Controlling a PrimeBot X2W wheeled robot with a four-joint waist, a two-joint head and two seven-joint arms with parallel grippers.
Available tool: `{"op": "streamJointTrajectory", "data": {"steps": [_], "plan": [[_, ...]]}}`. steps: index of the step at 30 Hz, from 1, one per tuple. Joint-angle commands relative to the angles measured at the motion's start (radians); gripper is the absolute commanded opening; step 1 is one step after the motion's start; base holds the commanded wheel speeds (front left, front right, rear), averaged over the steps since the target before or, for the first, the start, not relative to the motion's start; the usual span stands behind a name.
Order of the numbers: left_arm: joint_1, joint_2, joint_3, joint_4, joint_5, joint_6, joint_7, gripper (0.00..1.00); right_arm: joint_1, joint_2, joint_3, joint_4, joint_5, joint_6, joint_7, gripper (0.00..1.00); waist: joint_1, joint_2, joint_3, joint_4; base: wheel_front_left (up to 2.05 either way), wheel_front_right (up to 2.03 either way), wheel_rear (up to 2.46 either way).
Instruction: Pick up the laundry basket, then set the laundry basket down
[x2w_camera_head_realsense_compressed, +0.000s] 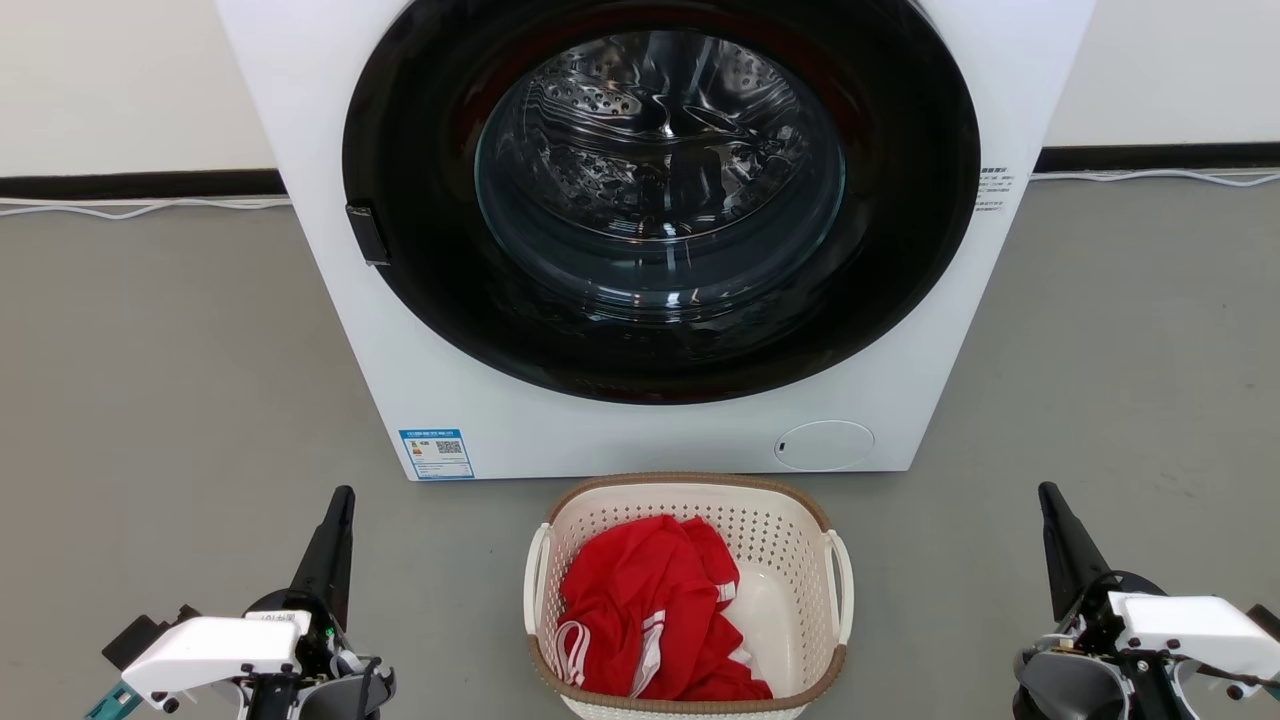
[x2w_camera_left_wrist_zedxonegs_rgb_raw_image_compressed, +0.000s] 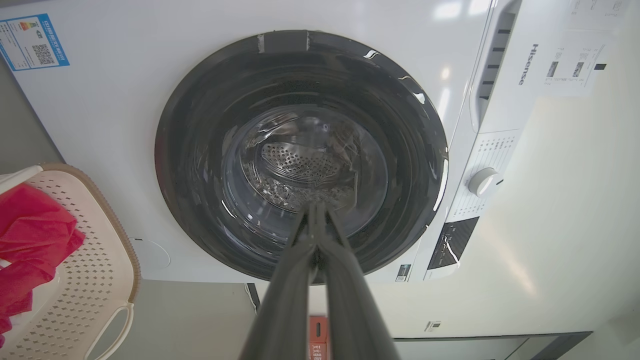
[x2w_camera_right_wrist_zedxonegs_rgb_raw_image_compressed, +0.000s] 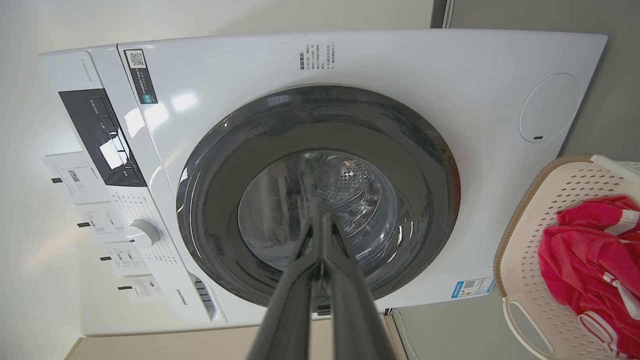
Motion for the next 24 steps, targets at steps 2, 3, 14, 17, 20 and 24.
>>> {"op": "streamJointTrajectory", "data": {"steps": [2, 3, 14, 17, 20, 24], "plan": [[-0.017, 0.015, 0.03, -0.03, -0.005, -0.006, 0.006, 0.0, -0.023, -0.004, 0.019, -0.031, 0.007, 0.007, 0.007, 0.0, 0.0, 0.0, 0.0, 0.0, 0.0, 0.0, 0.0], [-0.017, 0.015, 0.03, -0.03, -0.005, -0.006, 0.006, 0.0, -0.023, -0.004, 0.019, -0.031, 0.007, 0.007, 0.007, 0.0, 0.0, 0.0, 0.0, 0.0, 0.0, 0.0, 0.0], [-0.017, 0.015, 0.03, -0.03, -0.005, -0.006, 0.006, 0.0, -0.023, -0.004, 0.019, -0.031, 0.007, 0.007, 0.007, 0.0, 0.0, 0.0, 0.0, 0.0, 0.0, 0.0, 0.0], [-0.017, 0.015, 0.03, -0.03, -0.005, -0.006, 0.006, 0.0, -0.023, -0.004, 0.019, -0.031, 0.007, 0.007, 0.007, 0.0, 0.0, 0.0, 0.0, 0.0, 0.0, 0.0, 0.0], [-0.017, 0.015, 0.03, -0.03, -0.005, -0.006, 0.006, 0.0, -0.023, -0.004, 0.019, -0.031, 0.007, 0.007, 0.007, 0.0, 0.0, 0.0, 0.0, 0.0, 0.0, 0.0, 0.0], [-0.017, 0.015, 0.03, -0.03, -0.005, -0.006, 0.006, 0.0, -0.023, -0.004, 0.019, -0.031, 0.007, 0.007, 0.007, 0.0, 0.0, 0.0, 0.0, 0.0, 0.0, 0.0, 0.0]]}}
